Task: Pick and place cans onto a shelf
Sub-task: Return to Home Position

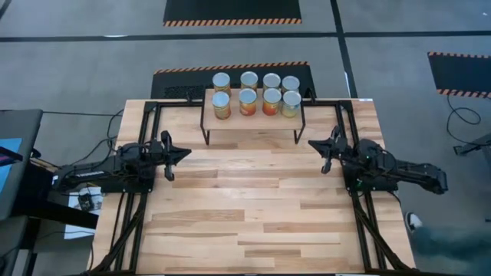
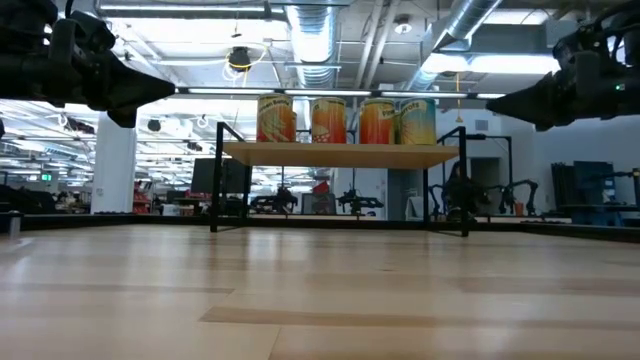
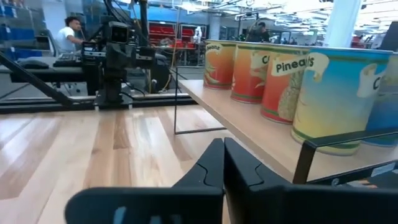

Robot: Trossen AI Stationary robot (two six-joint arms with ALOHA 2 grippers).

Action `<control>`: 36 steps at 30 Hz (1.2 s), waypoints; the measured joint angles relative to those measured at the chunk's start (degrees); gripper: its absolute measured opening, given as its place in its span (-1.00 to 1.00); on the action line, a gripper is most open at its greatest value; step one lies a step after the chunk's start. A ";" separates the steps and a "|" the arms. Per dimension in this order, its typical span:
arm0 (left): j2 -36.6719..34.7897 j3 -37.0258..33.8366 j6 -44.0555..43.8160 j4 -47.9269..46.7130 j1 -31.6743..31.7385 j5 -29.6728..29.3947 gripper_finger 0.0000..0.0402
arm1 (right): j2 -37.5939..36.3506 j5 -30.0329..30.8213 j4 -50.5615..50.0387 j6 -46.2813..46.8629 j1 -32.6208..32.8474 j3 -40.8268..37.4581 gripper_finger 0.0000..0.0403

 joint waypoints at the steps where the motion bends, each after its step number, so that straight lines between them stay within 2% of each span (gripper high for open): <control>1: 0.00 0.00 0.41 0.00 0.00 0.00 -1.00 | 0.11 -0.02 -0.03 0.00 -0.28 -0.02 -0.92; 9: 0.11 -0.04 0.31 -0.13 0.00 0.34 -1.00 | 2.12 0.05 -0.24 -0.02 -1.74 -0.02 -0.83; 36: 0.15 -0.06 1.52 -0.11 -0.02 0.61 -1.00 | 2.14 0.09 -0.27 0.02 -1.77 -0.09 -0.85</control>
